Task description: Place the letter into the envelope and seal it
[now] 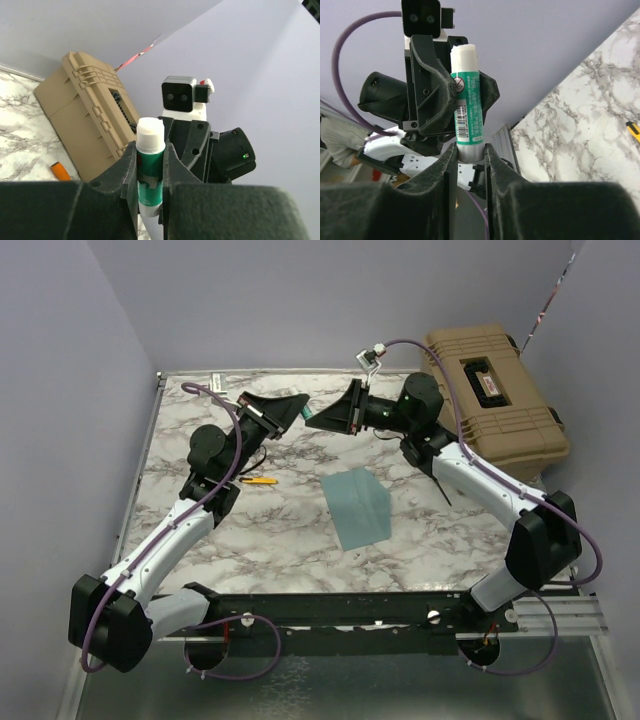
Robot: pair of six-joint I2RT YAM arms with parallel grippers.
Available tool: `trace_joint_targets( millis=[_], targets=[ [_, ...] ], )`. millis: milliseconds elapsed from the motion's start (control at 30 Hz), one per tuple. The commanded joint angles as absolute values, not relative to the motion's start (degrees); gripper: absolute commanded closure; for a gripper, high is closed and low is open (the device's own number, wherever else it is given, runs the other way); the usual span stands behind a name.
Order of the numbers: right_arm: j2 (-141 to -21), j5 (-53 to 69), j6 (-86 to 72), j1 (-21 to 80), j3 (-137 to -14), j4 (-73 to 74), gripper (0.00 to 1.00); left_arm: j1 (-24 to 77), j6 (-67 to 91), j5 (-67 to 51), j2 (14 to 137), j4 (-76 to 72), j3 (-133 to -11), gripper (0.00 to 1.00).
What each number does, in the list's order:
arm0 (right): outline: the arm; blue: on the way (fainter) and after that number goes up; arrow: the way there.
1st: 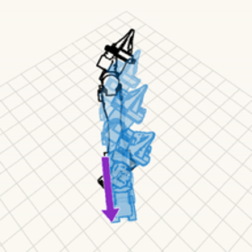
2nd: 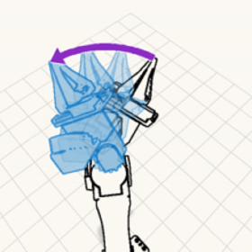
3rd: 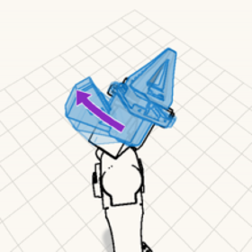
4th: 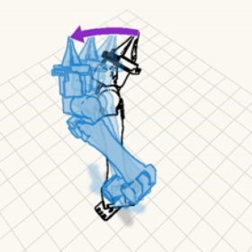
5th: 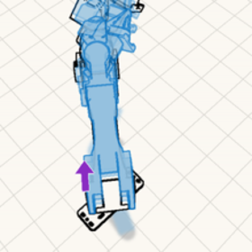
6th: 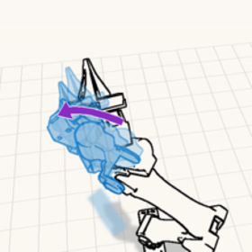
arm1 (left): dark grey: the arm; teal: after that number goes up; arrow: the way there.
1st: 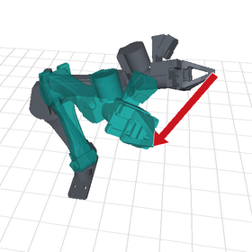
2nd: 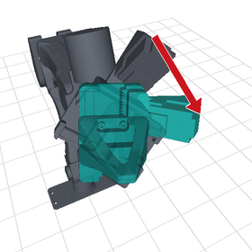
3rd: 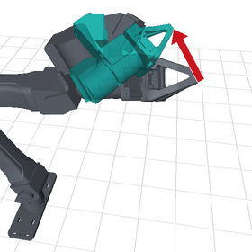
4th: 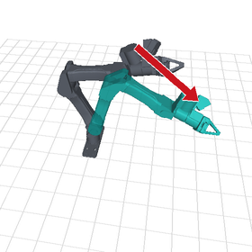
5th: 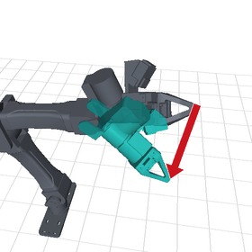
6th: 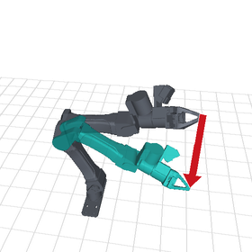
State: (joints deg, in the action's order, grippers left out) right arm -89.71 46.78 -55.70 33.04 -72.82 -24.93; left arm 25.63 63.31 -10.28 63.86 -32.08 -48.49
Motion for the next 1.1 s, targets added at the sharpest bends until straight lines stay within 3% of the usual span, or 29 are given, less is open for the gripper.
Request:
trace_joint_targets(
  millis=[0,133,433,533,567,667,733,900,1067],
  targets=[
    [-91.0,47.5,-64.0,33.1,-73.9,-31.9,0.84,25.8,64.2,-11.8,63.0,-35.6,-47.7,1.0],
    [-91.4,46.0,-75.6,33.1,-72.0,-41.9,0.99,25.9,64.3,-13.0,62.4,-38.8,-47.6,1.0],
    [-95.4,34.9,-108.7,33.3,-68.2,-70.6,1.0,25.8,64.9,-17.0,62.0,-53.1,-46.5,1.0],
    [-95.4,34.7,-107.1,33.3,-67.7,-70.4,1.0,25.9,65.7,-15.9,62.6,-53.6,-46.7,1.0],
    [-94.6,36.0,-103.1,33.3,-67.7,-67.4,0.95,25.8,66.2,-15.1,62.8,-53.6,-46.6,1.0],
    [-89.9,39.9,-81.9,33.4,-68.4,-50.6,0.49,25.8,68.1,-12.3,63.2,-51.9,-46.0,1.0],
    [-86.3,38.3,-63.6,33.6,-70.1,-34.6,0.29,25.8,68.7,-10.8,63.2,-50.0,-45.8,1.0],
    [-84.3,26.8,-33.2,38.3,-74.8,-12.5,0.25,25.9,69.2,-8.4,63.7,-45.0,-45.9,1.0],
    [-84.7,15.7,-19.2,43.8,-78.2,-4.8,0.3,25.8,68.2,-8.1,64.1,-41.6,-47.6,1.0]
  ],
)
